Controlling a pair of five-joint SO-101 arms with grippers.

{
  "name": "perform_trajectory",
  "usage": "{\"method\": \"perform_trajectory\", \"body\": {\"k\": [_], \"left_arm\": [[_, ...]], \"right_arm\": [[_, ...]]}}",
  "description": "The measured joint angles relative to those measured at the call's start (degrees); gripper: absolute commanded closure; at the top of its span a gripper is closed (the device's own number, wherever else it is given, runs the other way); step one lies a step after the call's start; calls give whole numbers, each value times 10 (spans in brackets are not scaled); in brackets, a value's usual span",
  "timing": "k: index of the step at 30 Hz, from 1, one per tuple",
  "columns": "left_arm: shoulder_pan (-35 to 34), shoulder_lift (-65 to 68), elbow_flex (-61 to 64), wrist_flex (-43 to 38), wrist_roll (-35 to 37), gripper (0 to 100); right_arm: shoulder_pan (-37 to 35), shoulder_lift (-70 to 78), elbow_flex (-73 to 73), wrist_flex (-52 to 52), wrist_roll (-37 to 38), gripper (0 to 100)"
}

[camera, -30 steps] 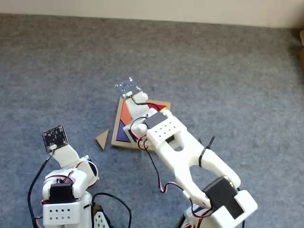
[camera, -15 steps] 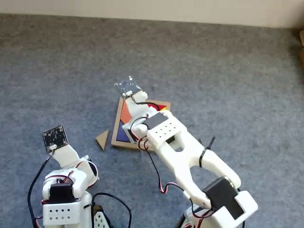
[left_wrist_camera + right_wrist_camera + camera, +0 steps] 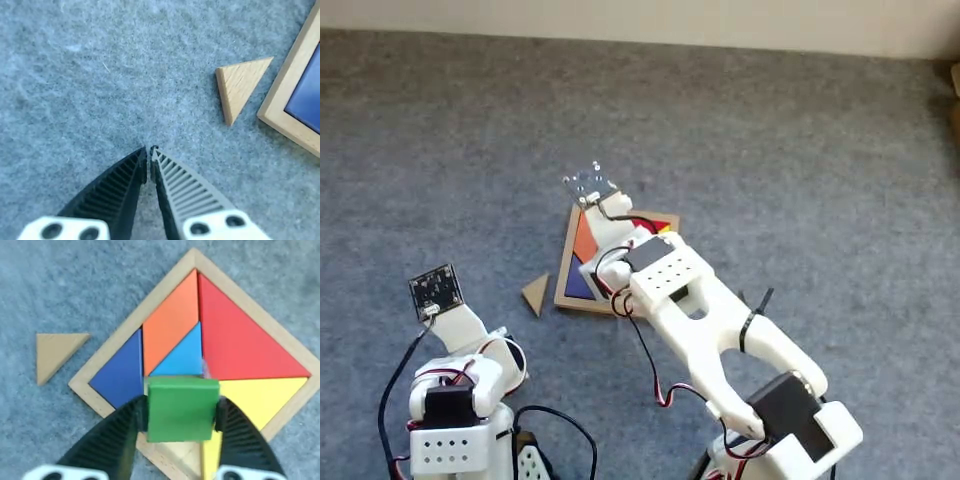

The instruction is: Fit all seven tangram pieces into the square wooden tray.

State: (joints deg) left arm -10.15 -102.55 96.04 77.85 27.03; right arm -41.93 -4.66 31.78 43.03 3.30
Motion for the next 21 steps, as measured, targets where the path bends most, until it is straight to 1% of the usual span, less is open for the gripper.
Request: {"method": "perform_trajectory", "body": {"k": [12,14,19,21], "left_arm": [[0,0,0,0,0,957],[0,0,0,0,0,957],[0,0,0,0,0,957],[0,0,0,0,0,957]], "right_arm": [[1,0,0,3,0,748],[7,0,0,3,0,783],[27,0,0,3,0,966],[30,0,0,3,0,996]]}}
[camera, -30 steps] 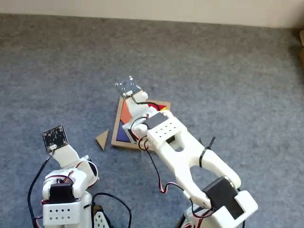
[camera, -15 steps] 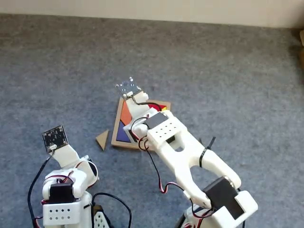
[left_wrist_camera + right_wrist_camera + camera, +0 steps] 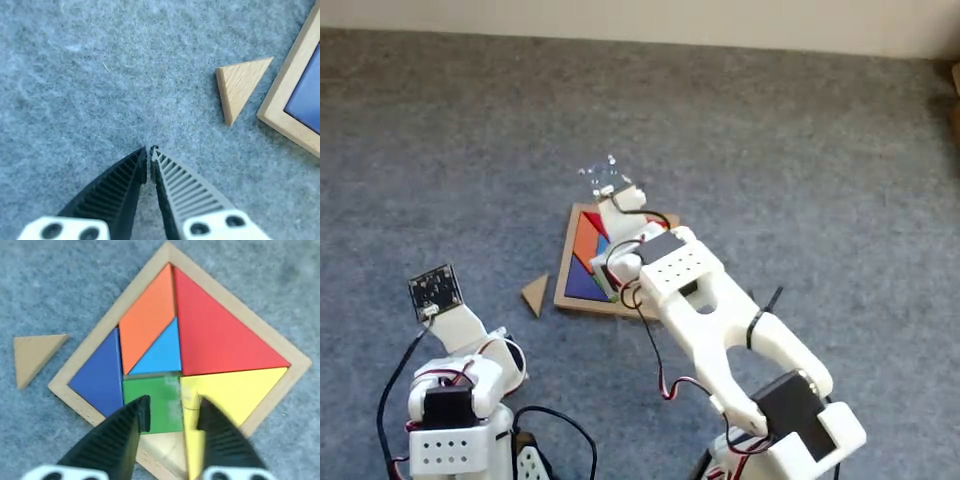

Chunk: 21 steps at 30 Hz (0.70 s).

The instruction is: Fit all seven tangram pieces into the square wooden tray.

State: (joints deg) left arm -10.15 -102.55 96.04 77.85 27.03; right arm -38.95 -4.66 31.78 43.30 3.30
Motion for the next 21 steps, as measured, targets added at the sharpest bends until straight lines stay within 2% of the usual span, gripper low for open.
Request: {"method": "perform_trajectory", "body": {"k": [7,14,21], "left_arm": [[0,0,0,0,0,957],[0,0,0,0,0,957],[0,0,0,0,0,957]], "right_arm": [[4,-26,1,4,0,993],[35,-171,17,116,0,993],[97,-335,164,142,0,993]]}}
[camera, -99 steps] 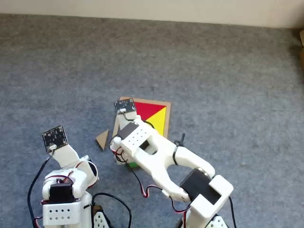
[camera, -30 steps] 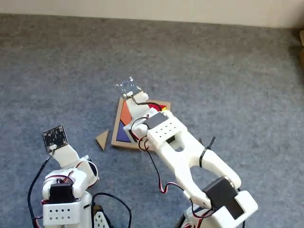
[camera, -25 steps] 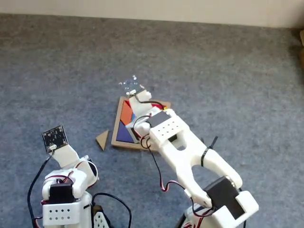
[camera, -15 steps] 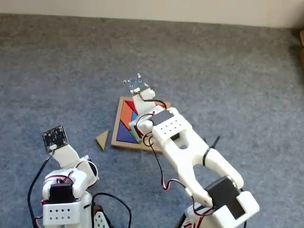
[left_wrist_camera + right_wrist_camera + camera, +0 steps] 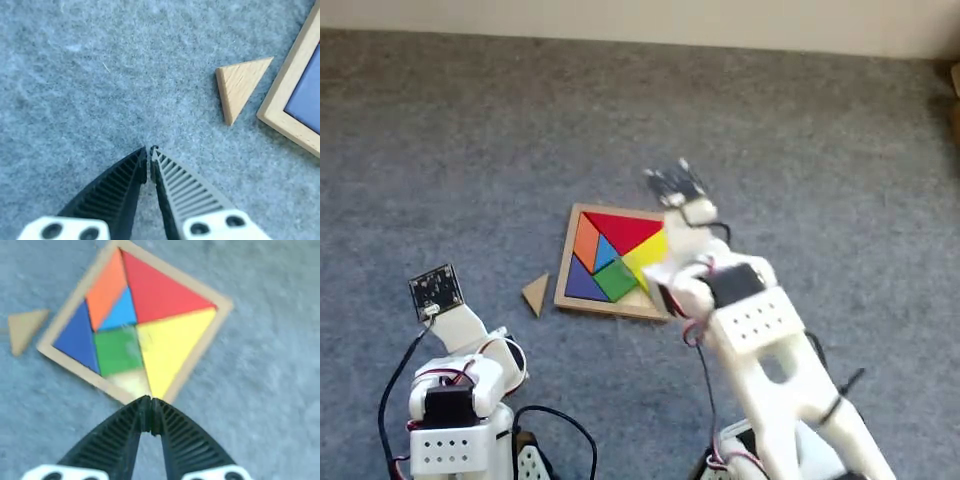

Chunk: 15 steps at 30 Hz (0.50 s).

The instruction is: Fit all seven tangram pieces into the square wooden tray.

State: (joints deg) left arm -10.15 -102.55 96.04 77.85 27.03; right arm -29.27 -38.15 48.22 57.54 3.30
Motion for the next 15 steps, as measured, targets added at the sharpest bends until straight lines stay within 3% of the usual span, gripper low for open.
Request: {"method": "perform_trajectory", "body": {"k": [9,15], "left_arm": [[0,0,0,0,0,957],[0,0,0,0,0,957]], "right_arm": [[97,-237,192,2,0,993],[105,-396,309,2,0,989]]}}
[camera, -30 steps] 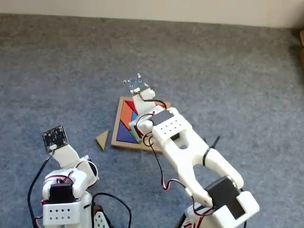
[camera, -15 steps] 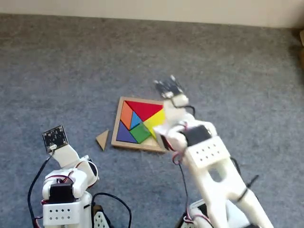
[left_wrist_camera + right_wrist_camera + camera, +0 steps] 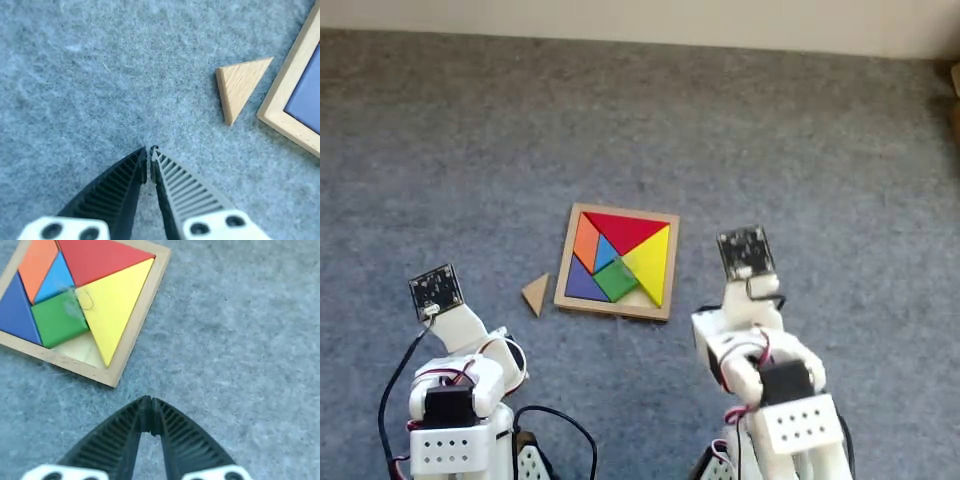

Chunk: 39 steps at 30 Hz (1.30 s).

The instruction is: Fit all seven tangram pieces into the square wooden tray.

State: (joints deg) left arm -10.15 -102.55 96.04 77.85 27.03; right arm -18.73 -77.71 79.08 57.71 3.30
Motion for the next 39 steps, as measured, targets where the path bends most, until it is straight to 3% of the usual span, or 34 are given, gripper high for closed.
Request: {"method": "perform_trajectory", "body": {"k": [11,22,25,31,39], "left_arm": [[0,0,0,0,0,957],[0,0,0,0,0,957],[0,0,0,0,0,957],[0,0,0,0,0,957],[16,0,0,0,0,957]], "right_arm": [[5,-262,169,1,1,988],[99,-262,169,26,1,993],[100,-264,169,52,-4,993],[105,-264,169,70,-125,993],[105,-264,169,84,-121,993]]}}
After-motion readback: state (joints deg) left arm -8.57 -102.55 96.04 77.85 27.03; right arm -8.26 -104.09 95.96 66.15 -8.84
